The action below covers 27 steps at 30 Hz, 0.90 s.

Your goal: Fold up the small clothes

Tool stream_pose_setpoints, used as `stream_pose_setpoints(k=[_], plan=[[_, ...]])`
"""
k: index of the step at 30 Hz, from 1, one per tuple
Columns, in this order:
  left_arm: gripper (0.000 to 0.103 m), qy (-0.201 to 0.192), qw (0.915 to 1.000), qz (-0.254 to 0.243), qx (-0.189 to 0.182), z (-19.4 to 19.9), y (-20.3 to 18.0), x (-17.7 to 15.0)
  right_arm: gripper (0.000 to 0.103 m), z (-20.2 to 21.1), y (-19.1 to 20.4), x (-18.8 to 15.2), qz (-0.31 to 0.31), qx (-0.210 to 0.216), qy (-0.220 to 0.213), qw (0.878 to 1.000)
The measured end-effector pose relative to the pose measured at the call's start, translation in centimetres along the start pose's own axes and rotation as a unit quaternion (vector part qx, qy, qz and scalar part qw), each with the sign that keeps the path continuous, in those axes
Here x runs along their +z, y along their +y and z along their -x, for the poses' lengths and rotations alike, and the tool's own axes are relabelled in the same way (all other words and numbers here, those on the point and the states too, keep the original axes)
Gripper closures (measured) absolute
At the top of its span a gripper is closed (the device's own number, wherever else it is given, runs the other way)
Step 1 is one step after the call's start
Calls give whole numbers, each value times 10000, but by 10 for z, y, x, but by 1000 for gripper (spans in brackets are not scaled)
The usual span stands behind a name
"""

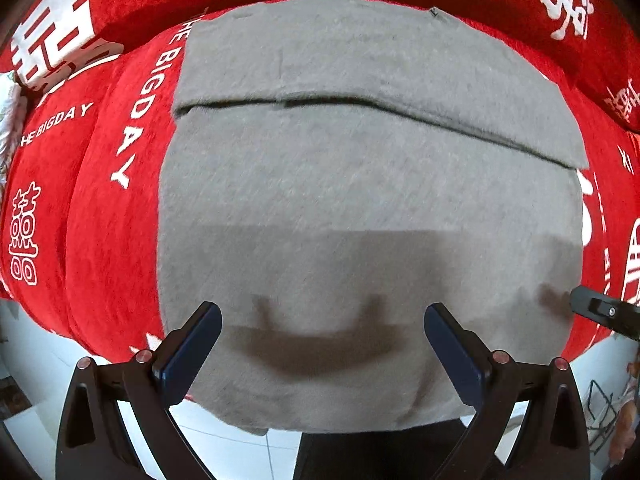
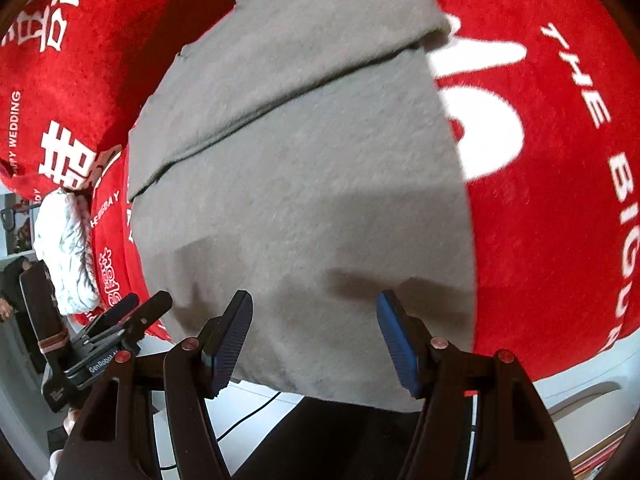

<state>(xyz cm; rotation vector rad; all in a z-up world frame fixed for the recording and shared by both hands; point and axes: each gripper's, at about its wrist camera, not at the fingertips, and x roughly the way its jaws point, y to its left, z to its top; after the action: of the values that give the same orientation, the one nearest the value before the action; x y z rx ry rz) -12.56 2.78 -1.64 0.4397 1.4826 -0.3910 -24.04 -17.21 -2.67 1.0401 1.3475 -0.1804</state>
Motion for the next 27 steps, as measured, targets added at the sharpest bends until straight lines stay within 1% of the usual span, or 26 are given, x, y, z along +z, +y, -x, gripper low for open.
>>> stream_pose_setpoints(k=[6,11,16,19,22,25,27], plan=[[1,97,10000,10,-18,-6,21,-24,35,-8,2,-20,-33,134,26,9999],[1,326,9993,171,-112,-17,49,-53,35,-13,-10,-42,-48,203,189,9996],[1,640,9971,373,-158,-37,76,-84,35,-27,-40,-75,-169,127,554,9982],[1,853,9945,532,-295,-53,87,-97,35,-40,-63,-93,-306,-62,781,9965],[1,1019,9922,604,-385,-70,89,-105,35,-56,-85,-105,-497,-215,917,9943],[1,1107,9909,597,-470,-82,87,-108,35,-73,-98,-112,-720,-120,981,9925],[1,1122,9905,584,-534,-86,83,-108,35,-84,-102,-113,-734,-91,962,9926]])
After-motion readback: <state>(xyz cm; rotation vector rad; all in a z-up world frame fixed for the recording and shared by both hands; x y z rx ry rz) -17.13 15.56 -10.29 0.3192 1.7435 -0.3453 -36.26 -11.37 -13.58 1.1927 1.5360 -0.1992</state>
